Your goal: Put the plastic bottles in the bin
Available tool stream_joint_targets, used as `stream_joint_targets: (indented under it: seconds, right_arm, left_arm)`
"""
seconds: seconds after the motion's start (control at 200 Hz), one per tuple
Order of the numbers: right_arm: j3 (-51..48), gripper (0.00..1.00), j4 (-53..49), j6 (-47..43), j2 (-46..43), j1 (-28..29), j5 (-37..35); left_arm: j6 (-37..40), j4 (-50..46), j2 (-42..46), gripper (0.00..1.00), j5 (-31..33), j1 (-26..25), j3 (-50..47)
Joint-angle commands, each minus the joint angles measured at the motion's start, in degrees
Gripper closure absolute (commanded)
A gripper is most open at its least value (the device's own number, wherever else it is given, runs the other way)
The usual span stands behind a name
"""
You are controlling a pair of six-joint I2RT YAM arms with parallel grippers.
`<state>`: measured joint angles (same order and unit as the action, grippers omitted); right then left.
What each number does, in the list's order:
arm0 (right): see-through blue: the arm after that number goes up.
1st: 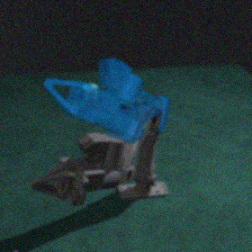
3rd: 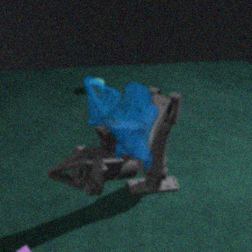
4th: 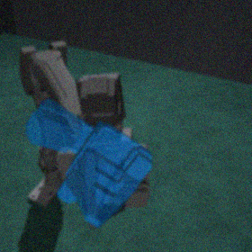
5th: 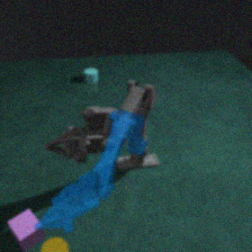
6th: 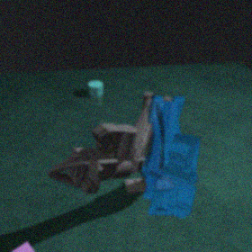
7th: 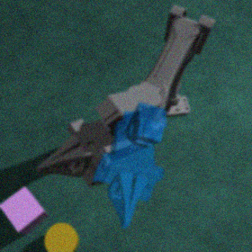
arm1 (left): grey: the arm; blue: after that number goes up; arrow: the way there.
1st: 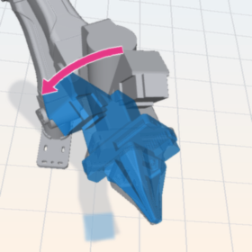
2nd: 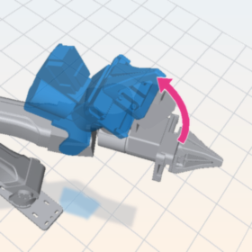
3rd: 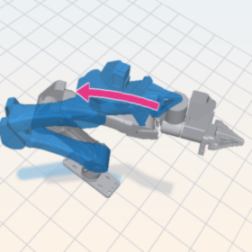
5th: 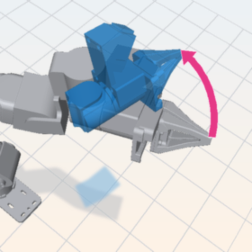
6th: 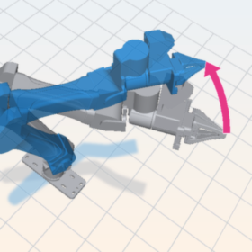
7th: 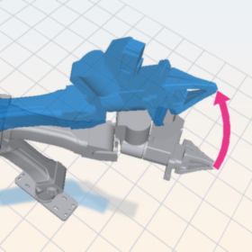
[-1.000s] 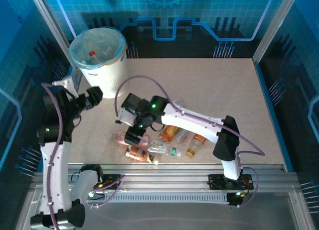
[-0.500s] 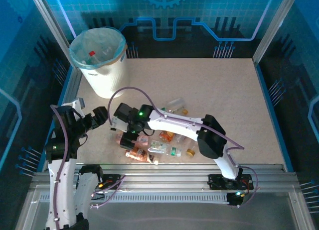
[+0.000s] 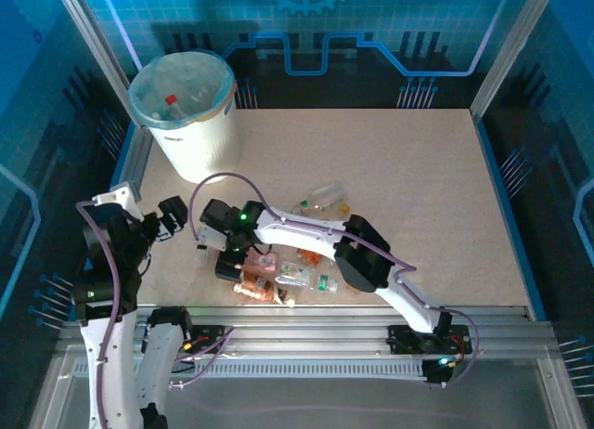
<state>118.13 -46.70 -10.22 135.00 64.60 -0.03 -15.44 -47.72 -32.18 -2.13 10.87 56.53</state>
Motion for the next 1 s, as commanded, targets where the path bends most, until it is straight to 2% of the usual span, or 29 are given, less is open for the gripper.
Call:
stream_joint_targets:
  seconds: [0.0,0.115,0.28,0.415,0.55,0.69,0.84,0.995]
  right_arm:
    - [2.02,0.07,0.48,-0.59,1.97,0.14,-0.10]
    - [3.16,0.13,1.13,-0.59,3.58,-0.63,0.41]
    - [4.66,0.31,0.66,-1.18,4.31,-2.42,3.19]
    - [4.66,0.41,0.53,-2.30,2.27,-3.61,1.97]
    - [4.50,0.44,0.84,-2.53,-1.40,-5.24,2.31]
    - [2.33,0.45,3.41,-1.70,-9.44,-6.53,3.99]
    - [1.04,0.47,5.53,0.98,-16.34,-8.11,5.42]
    - [-1.21,0.48,6.60,5.31,-24.72,-9.74,5.64]
  left_arm:
    - [1.68,-1.01,0.79,0.07,0.88,-0.24,1.41]
    - [2.23,-0.66,1.02,0.07,1.16,-0.24,0.72]
    - [3.21,-0.18,0.97,0.07,1.46,-0.24,-0.05]
    - [3.21,0.73,0.55,0.07,1.74,-0.24,-0.09]
    - [2.57,1.78,-0.75,0.07,0.75,-0.24,0.91]
    - [1.88,2.69,-2.16,0.07,-0.22,-0.22,3.87]
    - [0.03,5.12,-5.55,0.08,-7.36,-0.23,9.07]
    - [-4.43,10.13,-10.18,0.09,-19.77,-0.24,13.90]
